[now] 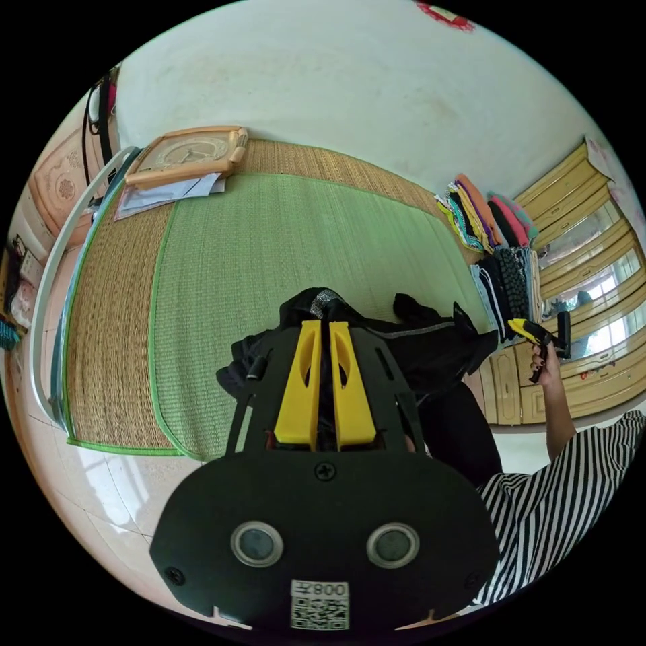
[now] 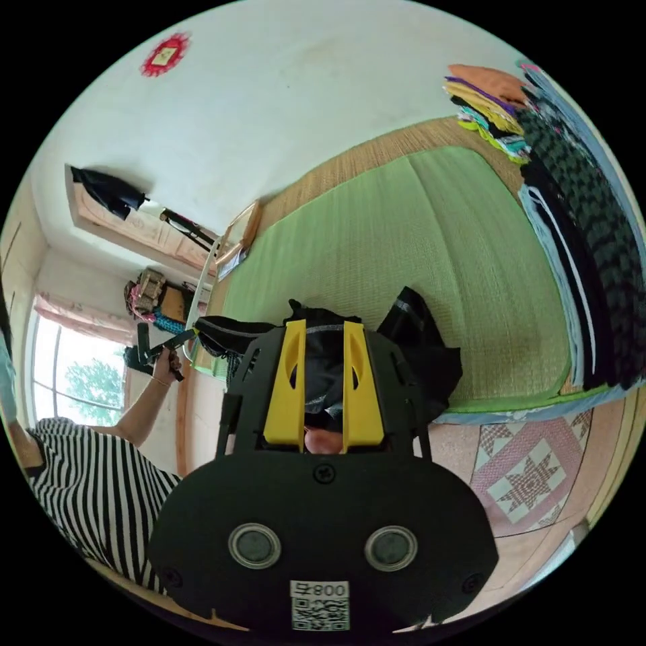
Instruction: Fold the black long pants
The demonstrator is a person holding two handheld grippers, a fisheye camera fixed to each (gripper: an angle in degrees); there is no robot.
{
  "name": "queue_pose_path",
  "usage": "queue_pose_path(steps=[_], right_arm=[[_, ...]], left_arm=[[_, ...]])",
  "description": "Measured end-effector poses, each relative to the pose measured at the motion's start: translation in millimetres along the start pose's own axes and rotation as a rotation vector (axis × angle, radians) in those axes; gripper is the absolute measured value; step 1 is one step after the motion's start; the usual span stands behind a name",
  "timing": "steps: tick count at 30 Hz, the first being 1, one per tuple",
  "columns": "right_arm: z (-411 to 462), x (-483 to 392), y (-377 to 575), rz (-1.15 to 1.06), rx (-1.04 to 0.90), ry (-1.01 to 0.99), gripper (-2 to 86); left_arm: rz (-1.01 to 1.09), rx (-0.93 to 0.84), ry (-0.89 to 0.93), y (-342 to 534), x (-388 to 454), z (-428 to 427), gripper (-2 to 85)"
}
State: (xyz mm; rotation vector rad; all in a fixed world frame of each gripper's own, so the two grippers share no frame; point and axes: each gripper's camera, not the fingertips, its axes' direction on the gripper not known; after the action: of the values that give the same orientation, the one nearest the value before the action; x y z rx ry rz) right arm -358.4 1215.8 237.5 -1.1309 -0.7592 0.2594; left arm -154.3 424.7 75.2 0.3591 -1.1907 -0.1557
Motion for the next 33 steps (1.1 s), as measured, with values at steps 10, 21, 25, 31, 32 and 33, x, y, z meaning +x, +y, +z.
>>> queue_pose_path(steps=[10, 21, 25, 31, 32, 33], right_arm=[[232.3, -97.1, -63.2, -0.345, -0.41, 0.098, 11.3], [295.3, -139.6, -15.5, -0.511, -0.547, 0.24, 2.6], [197.4, -109.1, -12.3, -0.354, -0.364, 0.099, 1.7], [19.1, -28.7, 7.3, -0.094, 0.026, -0.222, 2.0], [3.6, -19.8, 9.0, -0.069, 0.069, -0.246, 2.1], [-24.0, -4.4, 11.0, -0.032, 0.15, -0.275, 2.2]], left_arm=[[-0.032, -0.005, 0.07, -15.7, -7.0, 41.1, 2.6], [-0.052, 0.01, 0.09, -38.7, -8.8, 76.6, 2.5], [-0.04, 0.057, 0.104, -45.9, -6.5, 76.7, 2.4], [-0.022, 0.241, 0.132, -64.8, -5.8, 54.6, 2.4], [-0.023, 0.255, 0.134, -69.3, -6.8, 53.1, 2.5], [-0.029, 0.285, 0.134, -79.7, -9.1, 51.1, 2.5]])
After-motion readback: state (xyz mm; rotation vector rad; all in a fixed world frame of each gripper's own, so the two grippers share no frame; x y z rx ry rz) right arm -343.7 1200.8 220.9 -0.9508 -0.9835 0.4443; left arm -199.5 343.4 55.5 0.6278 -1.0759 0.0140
